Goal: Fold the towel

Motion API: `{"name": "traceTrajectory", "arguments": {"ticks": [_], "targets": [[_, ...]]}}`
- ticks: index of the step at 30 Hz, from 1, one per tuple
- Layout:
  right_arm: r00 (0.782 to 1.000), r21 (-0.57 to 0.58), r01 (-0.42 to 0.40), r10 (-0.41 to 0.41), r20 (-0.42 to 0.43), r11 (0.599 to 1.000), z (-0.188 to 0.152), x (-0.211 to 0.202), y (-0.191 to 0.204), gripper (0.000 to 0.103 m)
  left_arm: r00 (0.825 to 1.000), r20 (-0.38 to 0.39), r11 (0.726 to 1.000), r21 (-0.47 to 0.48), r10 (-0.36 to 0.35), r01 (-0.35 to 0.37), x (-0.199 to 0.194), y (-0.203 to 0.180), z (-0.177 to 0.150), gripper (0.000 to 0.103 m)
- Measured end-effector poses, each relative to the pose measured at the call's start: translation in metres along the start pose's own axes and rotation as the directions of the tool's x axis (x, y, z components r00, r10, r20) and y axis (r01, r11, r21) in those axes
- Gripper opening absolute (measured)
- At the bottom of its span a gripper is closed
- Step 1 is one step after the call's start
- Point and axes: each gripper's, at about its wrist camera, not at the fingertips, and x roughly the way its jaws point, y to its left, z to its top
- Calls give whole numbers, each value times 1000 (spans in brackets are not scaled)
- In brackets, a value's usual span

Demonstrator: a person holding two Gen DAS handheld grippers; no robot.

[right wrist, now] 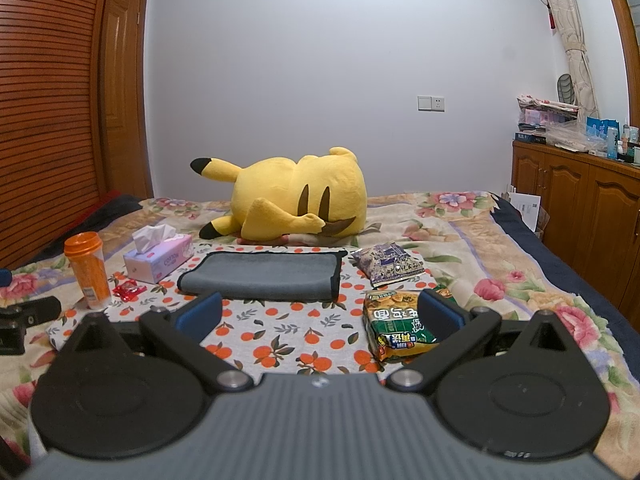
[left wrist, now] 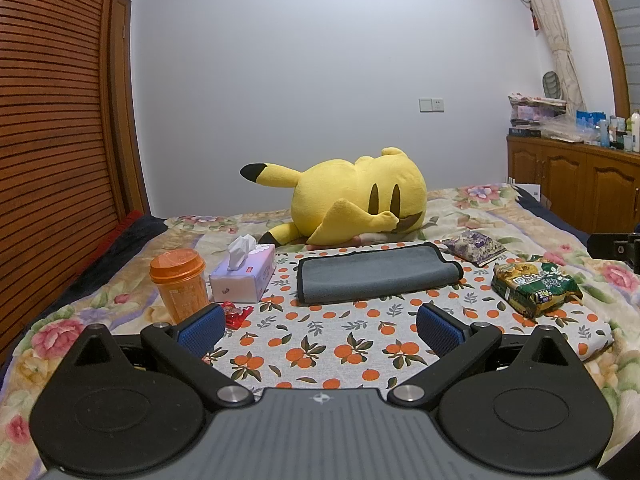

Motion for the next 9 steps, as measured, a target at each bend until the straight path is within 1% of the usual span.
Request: {"name": "traceTrajectory", "arguments": {"ticks": [9], "targets": [[1000,0,0,0,0,1000,0,0,0,103,1000,0,1000,1,0,0,0,1,-1,103]]}}
